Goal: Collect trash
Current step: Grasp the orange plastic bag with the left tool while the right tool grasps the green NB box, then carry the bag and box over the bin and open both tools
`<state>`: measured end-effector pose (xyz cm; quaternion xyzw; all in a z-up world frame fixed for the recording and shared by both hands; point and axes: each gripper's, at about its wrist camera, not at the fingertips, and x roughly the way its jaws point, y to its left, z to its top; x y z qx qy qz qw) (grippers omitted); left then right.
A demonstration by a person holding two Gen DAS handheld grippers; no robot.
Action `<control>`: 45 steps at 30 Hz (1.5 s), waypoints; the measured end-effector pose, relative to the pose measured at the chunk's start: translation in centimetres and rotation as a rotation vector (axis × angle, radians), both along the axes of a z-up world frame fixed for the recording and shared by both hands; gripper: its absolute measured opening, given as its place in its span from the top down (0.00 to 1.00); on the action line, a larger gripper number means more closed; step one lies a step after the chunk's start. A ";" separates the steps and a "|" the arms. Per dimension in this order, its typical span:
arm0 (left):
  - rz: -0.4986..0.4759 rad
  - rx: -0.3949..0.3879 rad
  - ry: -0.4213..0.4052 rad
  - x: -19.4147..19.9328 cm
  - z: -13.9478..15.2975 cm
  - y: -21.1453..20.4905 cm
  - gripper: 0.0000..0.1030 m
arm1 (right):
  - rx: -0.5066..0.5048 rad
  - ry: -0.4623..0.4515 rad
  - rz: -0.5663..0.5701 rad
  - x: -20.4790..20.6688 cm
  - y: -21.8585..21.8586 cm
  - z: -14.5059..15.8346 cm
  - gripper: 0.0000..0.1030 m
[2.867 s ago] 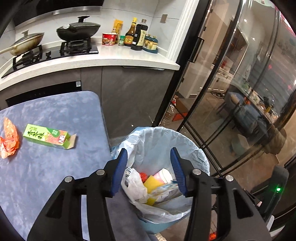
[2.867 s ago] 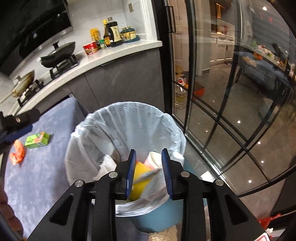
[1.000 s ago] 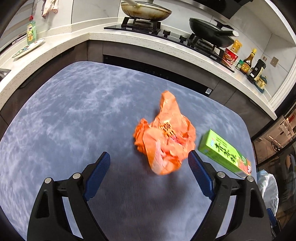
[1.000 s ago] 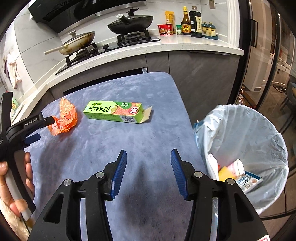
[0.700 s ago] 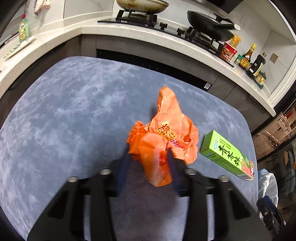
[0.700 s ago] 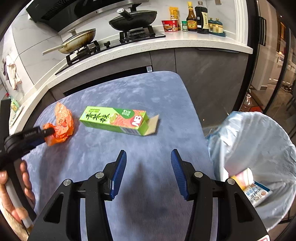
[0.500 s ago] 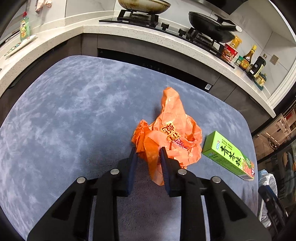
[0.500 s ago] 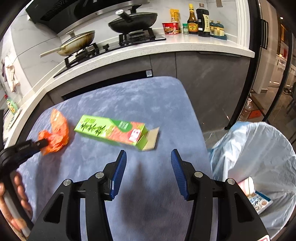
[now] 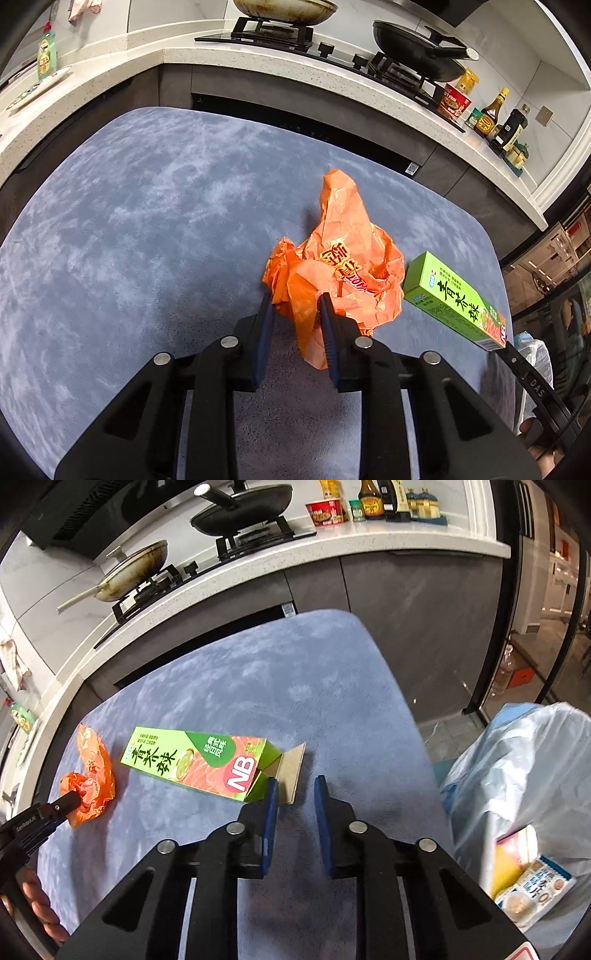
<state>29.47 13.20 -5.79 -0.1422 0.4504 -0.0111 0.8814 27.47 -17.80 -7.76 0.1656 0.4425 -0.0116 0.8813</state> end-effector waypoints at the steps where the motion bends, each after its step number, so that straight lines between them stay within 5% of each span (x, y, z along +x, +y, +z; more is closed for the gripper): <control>1: -0.002 0.003 -0.001 0.0 0.0 -0.1 0.77 | 0.008 0.001 0.003 0.0 0.0 -0.1 0.88; 12: -0.023 -0.018 -0.054 -2.1 2.8 -0.4 0.77 | 0.025 -0.089 -0.009 -3.2 0.0 3.5 0.98; 24: -0.161 -0.035 -0.115 -8.3 7.6 -5.6 0.77 | -0.108 -0.210 -0.074 -11.7 -2.7 11.0 0.98; 33: -0.338 -0.013 -0.154 -12.9 10.0 -13.9 0.77 | -0.176 -0.263 -0.209 -19.3 -9.2 14.2 0.98; 45: -0.546 0.009 -0.136 -14.8 9.2 -26.8 0.77 | -0.175 -0.223 -0.335 -22.8 -17.1 12.2 0.98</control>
